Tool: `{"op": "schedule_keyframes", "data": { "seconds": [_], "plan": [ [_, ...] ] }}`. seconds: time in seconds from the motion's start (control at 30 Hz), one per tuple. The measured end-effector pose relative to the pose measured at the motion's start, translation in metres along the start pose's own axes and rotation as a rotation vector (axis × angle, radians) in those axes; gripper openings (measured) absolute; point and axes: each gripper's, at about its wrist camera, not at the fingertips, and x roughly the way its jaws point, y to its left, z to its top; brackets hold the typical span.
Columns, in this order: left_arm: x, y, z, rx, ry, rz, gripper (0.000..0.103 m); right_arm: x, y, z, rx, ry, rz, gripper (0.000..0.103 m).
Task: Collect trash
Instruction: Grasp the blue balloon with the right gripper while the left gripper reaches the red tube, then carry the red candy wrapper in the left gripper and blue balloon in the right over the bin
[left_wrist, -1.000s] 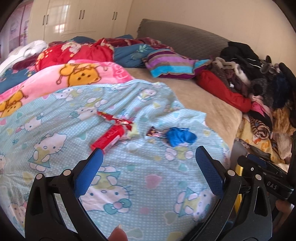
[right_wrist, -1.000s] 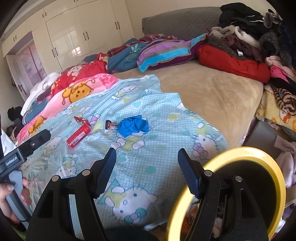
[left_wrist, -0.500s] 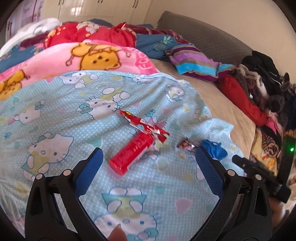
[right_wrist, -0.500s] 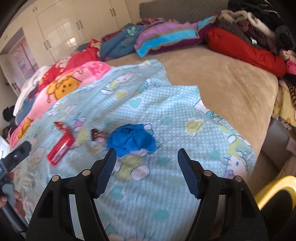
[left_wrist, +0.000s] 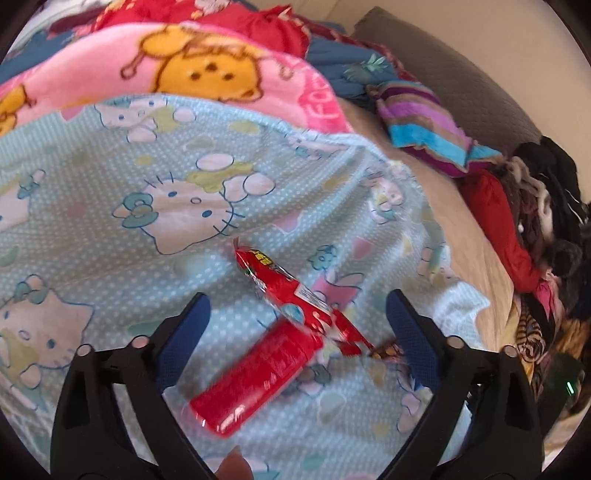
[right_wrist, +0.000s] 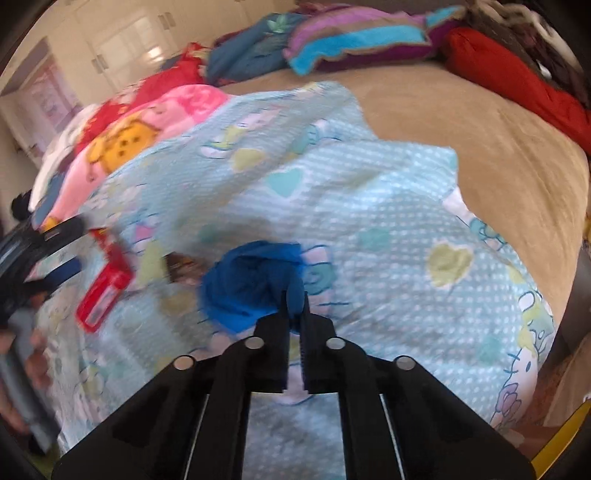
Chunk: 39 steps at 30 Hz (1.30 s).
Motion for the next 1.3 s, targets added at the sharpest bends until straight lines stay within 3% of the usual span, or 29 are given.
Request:
{"op": "schedule_keyframes", "data": {
  "seconds": [0.1,0.23,0.33,0.6,0.93,1.3],
  "plan": [
    [0.016,0.006,0.005,-0.031,0.035,0.019,0.067,-0.021,0.011,-0.009,-0.021,-0.029,0.025,0.003],
    [0.022,0.013,0.005,-0.07,0.046,0.034,0.021,-0.052,0.021,-0.024,-0.033,-0.073,0.061,0.003],
    [0.004,0.011,0.004,-0.07,-0.005,-0.013,0.012,-0.072,0.023,-0.033,-0.022,-0.101,0.075,0.003],
    [-0.055,-0.018,-0.022,0.043,-0.098,-0.132,0.01,-0.109,0.02,-0.053,0.029,-0.153,0.09,0.003],
    [-0.091,-0.06,-0.067,0.196,-0.095,-0.197,0.01,-0.143,0.011,-0.077,0.061,-0.182,0.085,0.003],
    [-0.118,-0.097,-0.092,0.302,-0.105,-0.258,0.01,-0.181,-0.012,-0.103,0.117,-0.222,0.052,0.003]
  ]
}}
